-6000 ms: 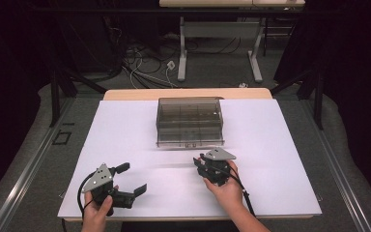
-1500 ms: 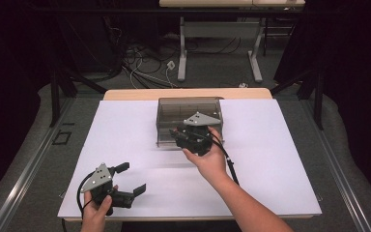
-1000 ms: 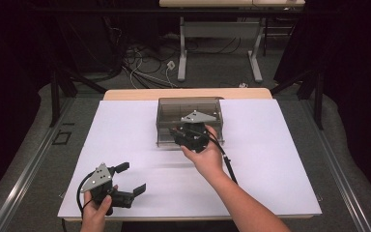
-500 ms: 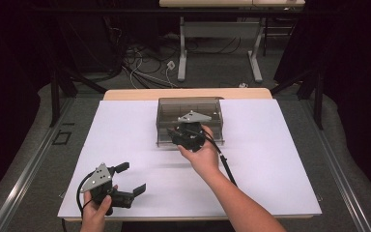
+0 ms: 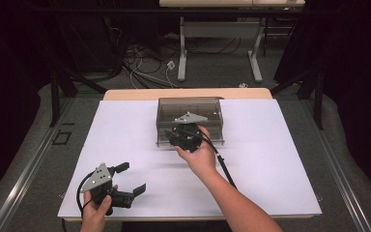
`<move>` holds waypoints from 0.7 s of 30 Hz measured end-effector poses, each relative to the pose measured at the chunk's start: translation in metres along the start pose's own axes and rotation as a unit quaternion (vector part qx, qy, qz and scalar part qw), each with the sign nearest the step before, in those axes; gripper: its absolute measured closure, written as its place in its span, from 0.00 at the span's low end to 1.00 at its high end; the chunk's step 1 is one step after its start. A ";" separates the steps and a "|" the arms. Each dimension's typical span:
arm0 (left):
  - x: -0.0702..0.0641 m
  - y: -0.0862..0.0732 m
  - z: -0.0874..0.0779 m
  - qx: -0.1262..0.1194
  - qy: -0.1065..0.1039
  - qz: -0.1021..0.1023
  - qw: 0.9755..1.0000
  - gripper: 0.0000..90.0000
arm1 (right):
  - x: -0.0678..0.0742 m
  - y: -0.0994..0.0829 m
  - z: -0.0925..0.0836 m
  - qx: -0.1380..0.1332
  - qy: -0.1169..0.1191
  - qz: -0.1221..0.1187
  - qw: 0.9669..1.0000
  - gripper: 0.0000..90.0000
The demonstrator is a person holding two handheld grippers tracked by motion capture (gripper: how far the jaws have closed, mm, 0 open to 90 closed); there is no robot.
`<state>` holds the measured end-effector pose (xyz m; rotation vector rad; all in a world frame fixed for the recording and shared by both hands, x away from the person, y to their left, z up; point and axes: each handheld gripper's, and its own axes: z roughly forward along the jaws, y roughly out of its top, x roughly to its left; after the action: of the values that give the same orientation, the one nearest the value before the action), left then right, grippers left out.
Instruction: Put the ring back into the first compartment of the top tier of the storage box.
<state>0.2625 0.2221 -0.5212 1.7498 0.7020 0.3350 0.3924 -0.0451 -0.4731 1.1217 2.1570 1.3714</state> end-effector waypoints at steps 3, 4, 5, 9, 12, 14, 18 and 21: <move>0.000 0.000 0.000 0.000 0.000 -0.003 1.000 0.00 | -0.001 0.000 0.002 -0.002 -0.001 0.005 1.000 0.74; 0.000 0.000 0.000 0.000 -0.001 -0.003 1.000 0.00 | -0.001 0.000 0.002 0.001 0.000 0.005 1.000 0.74; 0.000 0.000 0.000 0.000 -0.001 -0.004 1.000 0.00 | -0.001 0.000 0.003 0.000 -0.001 0.005 1.000 0.74; 0.000 0.000 0.000 0.000 -0.001 -0.003 1.000 0.00 | -0.001 -0.001 0.006 0.006 -0.003 0.003 1.000 0.74; 0.000 0.000 0.000 0.000 -0.001 -0.004 1.000 0.00 | -0.001 -0.002 0.007 0.006 -0.004 0.005 1.000 0.74; 0.000 0.000 0.000 0.000 -0.001 -0.004 1.000 0.00 | -0.001 -0.002 0.008 0.006 -0.004 0.005 1.000 0.74; 0.000 0.000 0.000 0.000 -0.001 -0.003 1.000 0.00 | -0.002 -0.002 0.008 0.006 -0.006 0.004 1.000 0.72; 0.000 0.000 0.000 -0.001 -0.002 -0.003 1.000 0.00 | -0.002 -0.002 0.008 0.003 -0.009 0.001 1.000 0.69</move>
<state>0.2624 0.2218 -0.5214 1.7467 0.7040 0.3283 0.3979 -0.0426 -0.4792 1.1330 2.1500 1.3518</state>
